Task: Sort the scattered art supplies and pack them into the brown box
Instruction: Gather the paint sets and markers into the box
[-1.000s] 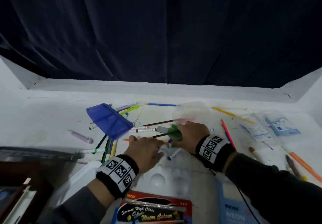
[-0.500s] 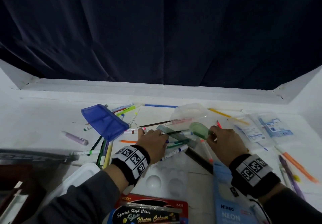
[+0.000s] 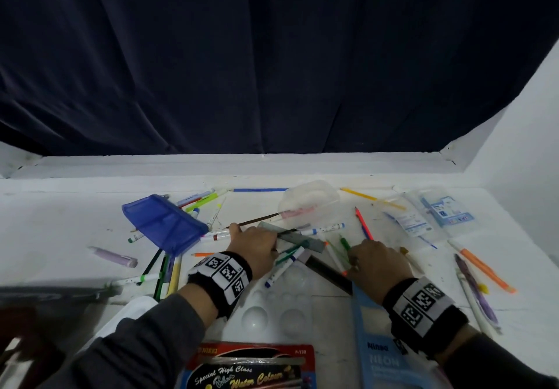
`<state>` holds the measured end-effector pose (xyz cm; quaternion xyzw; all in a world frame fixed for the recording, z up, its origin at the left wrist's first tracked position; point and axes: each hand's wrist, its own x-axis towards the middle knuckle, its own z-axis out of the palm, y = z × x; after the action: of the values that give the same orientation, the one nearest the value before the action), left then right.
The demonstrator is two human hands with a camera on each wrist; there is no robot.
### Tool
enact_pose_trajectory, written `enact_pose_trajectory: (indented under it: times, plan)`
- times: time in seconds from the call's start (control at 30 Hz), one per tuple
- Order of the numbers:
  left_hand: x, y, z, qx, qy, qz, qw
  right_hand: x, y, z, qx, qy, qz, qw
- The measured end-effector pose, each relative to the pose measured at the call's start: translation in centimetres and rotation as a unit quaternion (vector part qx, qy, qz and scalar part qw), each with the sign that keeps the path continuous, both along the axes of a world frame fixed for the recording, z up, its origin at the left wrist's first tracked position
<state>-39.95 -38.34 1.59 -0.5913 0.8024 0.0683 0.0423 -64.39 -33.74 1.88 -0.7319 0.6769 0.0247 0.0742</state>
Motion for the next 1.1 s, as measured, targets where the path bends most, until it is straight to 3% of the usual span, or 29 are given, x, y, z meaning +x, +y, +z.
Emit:
enact_pose_trajectory:
  times: [0.1, 0.3, 0.57, 0.9, 1.1]
  plan:
    - [0.3, 1.1, -0.2, -0.016, 0.018, 0.001, 1.0, 0.2, 0.2, 0.5, 0.012, 0.005, 0.012, 1.0]
    - [2.1, 3.7, 0.6, -0.034, 0.149, 0.048, 0.987, 1.1, 0.9, 1.2, 0.022, 0.004, 0.029, 0.999]
    - [5.4, 8.0, 1.6, -0.083, 0.354, 0.074, 0.928, 3.2, 1.2, 1.4, 0.014, -0.013, 0.057, 0.998]
    - [10.3, 13.4, 3.0, -0.09, 0.614, 0.17, 0.766, 10.2, 0.0, 2.9, -0.055, -0.113, 0.146, 0.981]
    - [11.1, 15.2, 2.5, -0.081, 0.735, 0.254, 0.624, 17.1, -6.0, 2.4, -0.051, -0.158, 0.241, 0.956]
